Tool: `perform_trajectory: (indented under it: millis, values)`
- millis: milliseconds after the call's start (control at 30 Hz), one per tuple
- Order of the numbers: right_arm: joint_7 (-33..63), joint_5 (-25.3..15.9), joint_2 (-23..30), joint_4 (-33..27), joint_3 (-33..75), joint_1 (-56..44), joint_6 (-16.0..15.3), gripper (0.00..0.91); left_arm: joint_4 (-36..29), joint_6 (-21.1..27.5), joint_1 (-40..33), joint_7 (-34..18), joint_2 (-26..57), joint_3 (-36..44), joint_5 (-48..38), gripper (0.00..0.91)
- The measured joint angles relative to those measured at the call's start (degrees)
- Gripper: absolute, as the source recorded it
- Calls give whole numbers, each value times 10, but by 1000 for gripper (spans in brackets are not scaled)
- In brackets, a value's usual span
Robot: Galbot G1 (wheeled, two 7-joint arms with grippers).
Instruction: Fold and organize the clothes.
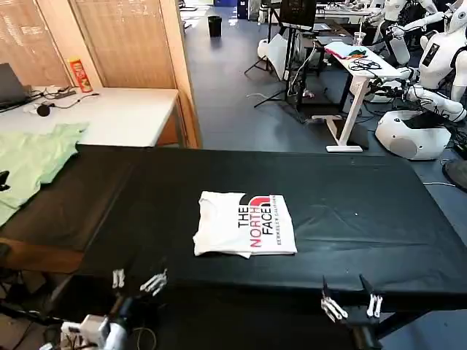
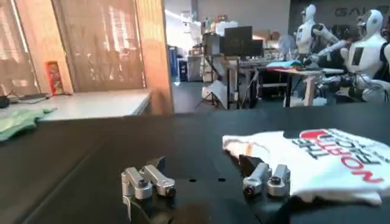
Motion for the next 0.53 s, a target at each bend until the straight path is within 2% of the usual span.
perform_trajectory:
  millis: [167, 533]
  values:
    - [4, 16, 4, 25, 10, -29, -34, 878, -21, 17, 37, -10, 8, -18, -31, 878]
    - [3, 17, 4, 37, 11, -41, -39, 878, -42, 38, 59, -15, 24, -39, -55, 878]
